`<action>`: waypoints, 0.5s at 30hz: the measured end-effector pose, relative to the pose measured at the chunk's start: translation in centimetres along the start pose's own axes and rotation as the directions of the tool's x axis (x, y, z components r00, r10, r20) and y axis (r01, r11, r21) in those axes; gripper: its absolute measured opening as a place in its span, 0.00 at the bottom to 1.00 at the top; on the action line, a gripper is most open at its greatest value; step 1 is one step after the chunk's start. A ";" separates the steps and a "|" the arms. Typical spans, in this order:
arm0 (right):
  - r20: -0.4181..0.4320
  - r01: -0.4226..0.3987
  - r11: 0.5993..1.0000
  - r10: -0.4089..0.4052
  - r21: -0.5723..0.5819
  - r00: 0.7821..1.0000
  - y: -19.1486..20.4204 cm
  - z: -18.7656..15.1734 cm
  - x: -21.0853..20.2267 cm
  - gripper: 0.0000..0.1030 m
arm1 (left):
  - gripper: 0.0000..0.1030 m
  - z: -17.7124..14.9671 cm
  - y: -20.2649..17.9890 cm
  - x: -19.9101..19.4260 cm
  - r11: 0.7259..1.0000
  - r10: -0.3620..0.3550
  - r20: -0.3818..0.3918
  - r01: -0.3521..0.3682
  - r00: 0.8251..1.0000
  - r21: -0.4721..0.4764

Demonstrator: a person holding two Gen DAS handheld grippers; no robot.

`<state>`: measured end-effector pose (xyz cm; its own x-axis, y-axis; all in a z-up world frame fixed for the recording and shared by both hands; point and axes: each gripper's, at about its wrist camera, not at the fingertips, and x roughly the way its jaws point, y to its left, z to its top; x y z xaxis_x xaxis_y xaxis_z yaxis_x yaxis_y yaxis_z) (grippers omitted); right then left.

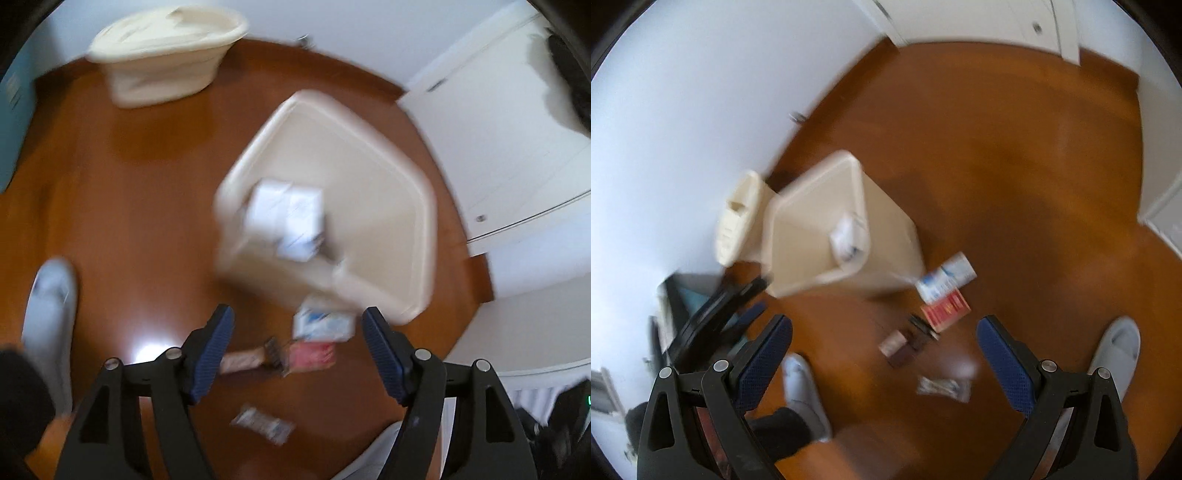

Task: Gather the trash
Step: 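Open the left gripper to drop the EasyBuy box into the wastebasket, then grasp the clear plastic bag with the right gripper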

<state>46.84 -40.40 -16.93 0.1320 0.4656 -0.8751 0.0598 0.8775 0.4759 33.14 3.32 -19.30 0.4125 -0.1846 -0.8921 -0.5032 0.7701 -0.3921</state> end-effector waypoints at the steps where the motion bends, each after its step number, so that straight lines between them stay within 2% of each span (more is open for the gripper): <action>1: -0.047 -0.001 0.999 0.003 0.052 0.999 -1.1 -0.3 1.9 0.99 | 0.70 -1.1 1.0 1.3 0.999 0.042 -0.031 -0.042 0.999 0.017; 3: -0.138 0.049 0.979 -0.021 0.197 0.990 -4.2 -1.4 6.8 0.99 | 0.70 -3.1 2.4 4.7 0.992 0.106 -0.105 -0.097 0.989 0.081; 4: -0.168 0.091 0.965 -0.050 0.246 0.985 -5.4 -2.0 8.8 0.99 | 0.69 -3.9 3.1 6.4 0.984 0.139 -0.154 -0.119 0.978 0.131; 6: -0.192 0.132 0.933 -0.069 0.336 0.979 -7.0 -3.4 12.4 0.99 | 0.70 -5.3 4.8 8.5 0.972 0.188 -0.204 -0.152 0.961 0.182; 8: -0.178 0.125 0.904 -0.055 0.409 0.983 -7.7 -5.5 16.9 0.99 | 0.70 -6.3 7.0 8.6 0.970 0.218 -0.212 -0.188 0.953 0.152; 10: -0.195 0.137 0.882 -0.053 0.450 0.979 -7.9 -7.4 20.8 0.97 | 0.69 -6.9 10.1 9.0 0.971 0.237 -0.239 -0.233 0.942 0.048; 11: -0.201 0.152 0.871 -0.063 0.466 0.977 -8.1 -8.1 22.2 0.93 | 0.69 -7.2 11.2 9.3 0.969 0.243 -0.251 -0.248 0.937 0.013; 14: -0.254 0.244 0.864 -0.141 0.439 0.957 -8.9 -9.7 24.9 0.90 | 0.70 -8.3 12.5 10.2 0.963 0.252 -0.283 -0.267 0.926 -0.018; 15: -0.284 0.286 0.879 -0.183 0.383 0.941 -9.0 -10.1 25.6 0.90 | 0.70 -8.8 12.8 10.7 0.964 0.247 -0.293 -0.265 0.923 -0.022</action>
<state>39.71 -35.23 -44.53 -0.1674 0.3106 -0.9357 0.4688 0.8600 0.2016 24.42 5.85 -35.80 0.0337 -0.1591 -0.9867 -0.6115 0.7776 -0.1463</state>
